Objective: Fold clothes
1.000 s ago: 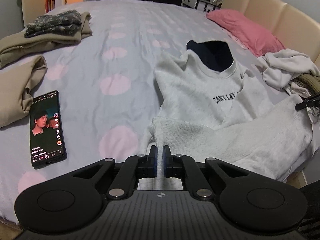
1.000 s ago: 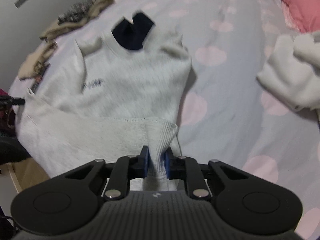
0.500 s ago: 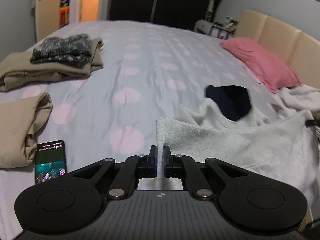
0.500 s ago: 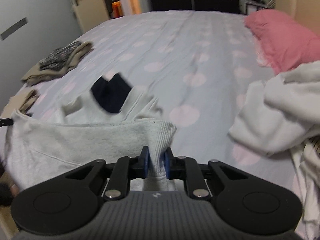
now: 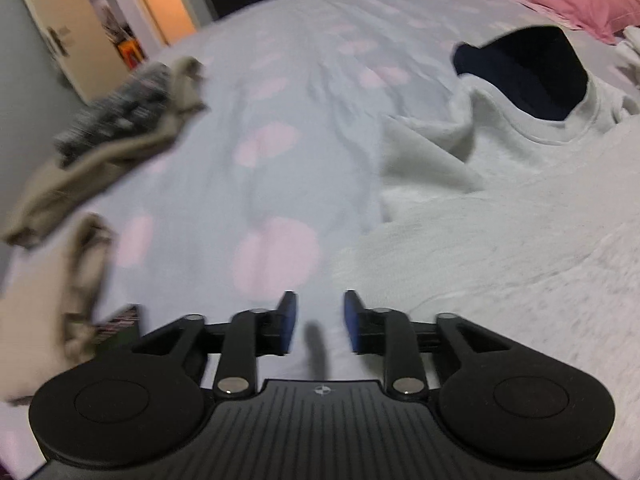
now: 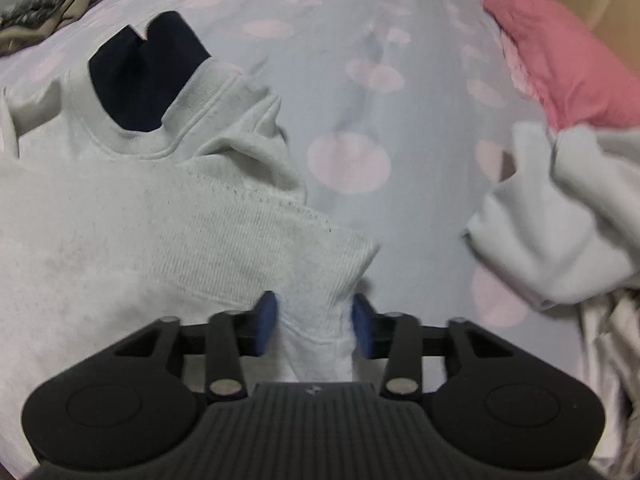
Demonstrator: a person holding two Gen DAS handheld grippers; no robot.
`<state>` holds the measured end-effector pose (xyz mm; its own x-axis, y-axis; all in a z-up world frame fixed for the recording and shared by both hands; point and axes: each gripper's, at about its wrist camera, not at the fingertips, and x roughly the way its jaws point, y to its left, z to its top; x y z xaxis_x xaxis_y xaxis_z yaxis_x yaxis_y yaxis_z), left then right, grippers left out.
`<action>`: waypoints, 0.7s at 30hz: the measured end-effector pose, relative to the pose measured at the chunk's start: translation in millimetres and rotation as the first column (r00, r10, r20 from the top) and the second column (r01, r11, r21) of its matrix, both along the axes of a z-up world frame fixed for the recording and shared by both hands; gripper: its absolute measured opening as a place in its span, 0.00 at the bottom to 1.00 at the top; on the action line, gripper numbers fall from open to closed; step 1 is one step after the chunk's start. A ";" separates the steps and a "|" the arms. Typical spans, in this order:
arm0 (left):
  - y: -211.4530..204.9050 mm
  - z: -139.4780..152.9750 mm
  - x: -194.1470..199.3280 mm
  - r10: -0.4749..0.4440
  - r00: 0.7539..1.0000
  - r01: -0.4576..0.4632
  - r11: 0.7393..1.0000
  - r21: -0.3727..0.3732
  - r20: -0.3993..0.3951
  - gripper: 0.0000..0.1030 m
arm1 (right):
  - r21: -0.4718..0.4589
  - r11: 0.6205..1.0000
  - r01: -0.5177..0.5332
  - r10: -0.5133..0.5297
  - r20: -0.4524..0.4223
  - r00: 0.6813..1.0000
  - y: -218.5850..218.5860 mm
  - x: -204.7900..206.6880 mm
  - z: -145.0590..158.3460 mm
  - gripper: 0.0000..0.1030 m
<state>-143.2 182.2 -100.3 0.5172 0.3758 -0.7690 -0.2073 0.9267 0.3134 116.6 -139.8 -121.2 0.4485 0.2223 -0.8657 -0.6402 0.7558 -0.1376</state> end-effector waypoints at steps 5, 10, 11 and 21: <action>-37.9 44.8 -38.6 -0.066 0.991 0.060 0.997 0.056 0.116 0.27 | 0.119 0.992 -0.036 0.028 0.064 0.998 -17.9 -22.2 45.3 0.49; -115.1 43.4 -51.7 -0.277 0.953 0.285 0.957 -0.048 0.123 0.27 | 0.156 0.942 -0.299 0.294 0.052 0.954 1.1 -79.0 61.1 0.49; -128.4 38.6 -52.3 -0.309 0.943 0.318 0.946 -0.066 0.126 0.27 | 0.153 0.924 -0.351 0.350 0.038 0.936 8.5 -90.8 60.1 0.49; -126.8 -13.4 -49.3 -0.363 0.924 0.381 0.891 -0.247 0.117 0.29 | 0.082 0.797 -0.598 0.604 -0.086 0.793 51.6 -158.8 -3.0 0.51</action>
